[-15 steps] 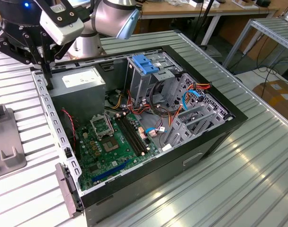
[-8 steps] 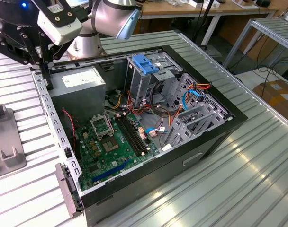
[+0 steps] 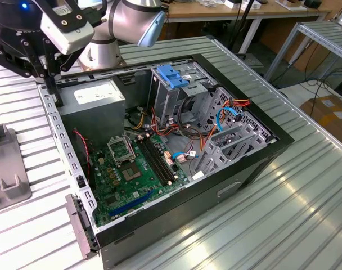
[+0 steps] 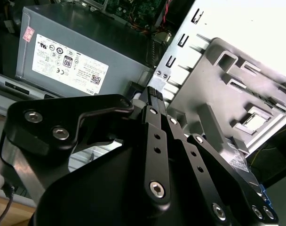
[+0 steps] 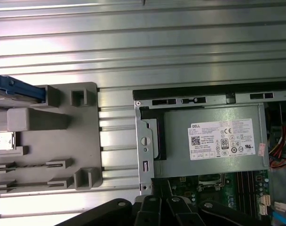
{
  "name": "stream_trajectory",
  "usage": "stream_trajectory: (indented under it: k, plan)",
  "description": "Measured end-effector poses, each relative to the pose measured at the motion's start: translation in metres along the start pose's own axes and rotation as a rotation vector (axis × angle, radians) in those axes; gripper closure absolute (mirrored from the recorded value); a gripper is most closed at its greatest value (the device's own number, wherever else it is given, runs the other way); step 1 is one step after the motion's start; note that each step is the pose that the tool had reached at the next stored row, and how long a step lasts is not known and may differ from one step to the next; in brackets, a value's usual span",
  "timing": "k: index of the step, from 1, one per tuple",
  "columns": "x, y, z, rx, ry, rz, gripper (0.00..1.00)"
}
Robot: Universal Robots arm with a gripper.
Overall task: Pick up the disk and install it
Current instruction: 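Reach for the disk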
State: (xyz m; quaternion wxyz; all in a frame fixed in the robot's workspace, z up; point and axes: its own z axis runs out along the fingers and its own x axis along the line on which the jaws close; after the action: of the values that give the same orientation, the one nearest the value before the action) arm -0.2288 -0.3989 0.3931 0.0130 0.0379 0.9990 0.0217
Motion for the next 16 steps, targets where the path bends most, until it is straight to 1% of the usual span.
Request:
stream_trajectory:
  k: [16]
  plan:
    - [0.0056,-0.0004,0.0,-0.0001,-0.0001,0.0,0.9]
